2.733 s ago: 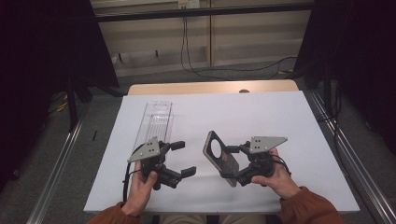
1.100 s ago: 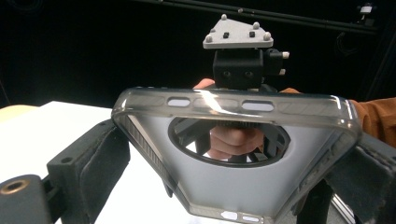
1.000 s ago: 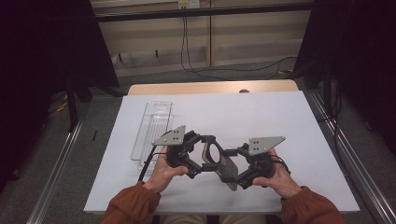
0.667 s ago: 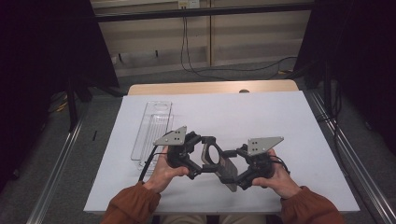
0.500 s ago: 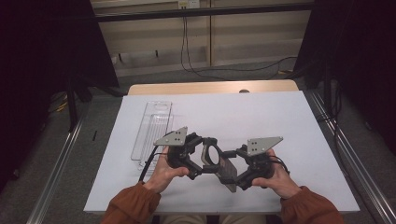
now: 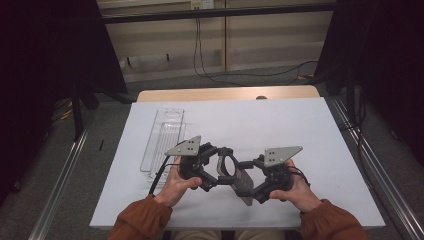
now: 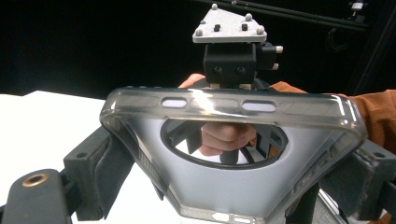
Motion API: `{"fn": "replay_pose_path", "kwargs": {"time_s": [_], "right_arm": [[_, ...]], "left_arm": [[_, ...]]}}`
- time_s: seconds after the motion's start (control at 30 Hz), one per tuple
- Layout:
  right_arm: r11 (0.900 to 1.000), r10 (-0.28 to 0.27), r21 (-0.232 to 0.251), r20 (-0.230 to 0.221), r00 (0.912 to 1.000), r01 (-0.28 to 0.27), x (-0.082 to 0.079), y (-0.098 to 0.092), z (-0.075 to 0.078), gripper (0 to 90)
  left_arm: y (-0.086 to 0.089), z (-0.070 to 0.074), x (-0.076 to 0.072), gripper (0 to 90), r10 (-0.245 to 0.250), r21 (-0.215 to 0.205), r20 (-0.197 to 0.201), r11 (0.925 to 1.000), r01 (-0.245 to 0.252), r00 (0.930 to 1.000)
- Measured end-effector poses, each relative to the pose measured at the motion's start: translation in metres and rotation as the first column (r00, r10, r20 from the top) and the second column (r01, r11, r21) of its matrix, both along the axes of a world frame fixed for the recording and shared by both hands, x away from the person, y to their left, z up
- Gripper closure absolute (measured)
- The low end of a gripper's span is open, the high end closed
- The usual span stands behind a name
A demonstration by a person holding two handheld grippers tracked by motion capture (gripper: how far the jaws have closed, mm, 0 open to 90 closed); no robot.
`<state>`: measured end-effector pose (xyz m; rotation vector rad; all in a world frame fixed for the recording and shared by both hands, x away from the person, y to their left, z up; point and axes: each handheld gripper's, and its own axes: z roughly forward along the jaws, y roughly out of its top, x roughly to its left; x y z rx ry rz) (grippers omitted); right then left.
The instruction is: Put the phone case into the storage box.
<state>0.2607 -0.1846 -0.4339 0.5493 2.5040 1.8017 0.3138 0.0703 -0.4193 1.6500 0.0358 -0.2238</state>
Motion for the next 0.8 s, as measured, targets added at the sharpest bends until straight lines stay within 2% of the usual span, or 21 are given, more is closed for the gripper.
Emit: {"fn": "replay_pose_path", "kwargs": {"time_s": [0.1,0.23,0.4,0.53,0.6,0.8], "right_arm": [[1.0,-0.001,-0.003,-0.001,1.0,0.001,0.0001,-0.0002,0.0004,11.5],[1.0,0.006,-0.008,-0.024,0.9997,-0.006,0.0007,0.0001,-0.0004,10.9],[1.0,-0.009,-0.007,-0.018,0.9998,0.009,-0.0003,0.0,0.0002,9.6],[0.999,-0.043,-0.007,-0.012,0.999,0.043,-0.0004,-0.0002,0.0003,1.3],[0.998,-0.056,-0.001,-0.02,0.9982,0.056,0.0002,-0.0013,0.0001,0.3],[0.996,-0.084,0.002,-0.015,0.9963,0.084,0.0003,-0.0046,0.0014,0.3]], "left_arm": [[-0.0006,0.0003,-0.0007,12.3,0.004,0.004,0.009,1.0,-0.004,1.0],[-0.0022,0.0001,-0.0018,12.4,0.011,0.009,0.001,0.9999,-0.011,0.9999],[-0.002,0.0004,-0.0022,12.5,0.016,0.013,0.007,0.9998,-0.016,0.9999],[-0.0021,0.0002,-0.0021,12.6,0.023,0.012,-0.002,0.9997,-0.023,0.9997],[-0.0016,0.0005,-0.002,12.6,0.016,0.016,-0.007,0.9997,-0.016,0.9998],[0.0031,0.0023,0.001,12.6,0.064,0.023,0.0,0.9977,-0.064,0.9979]]}}
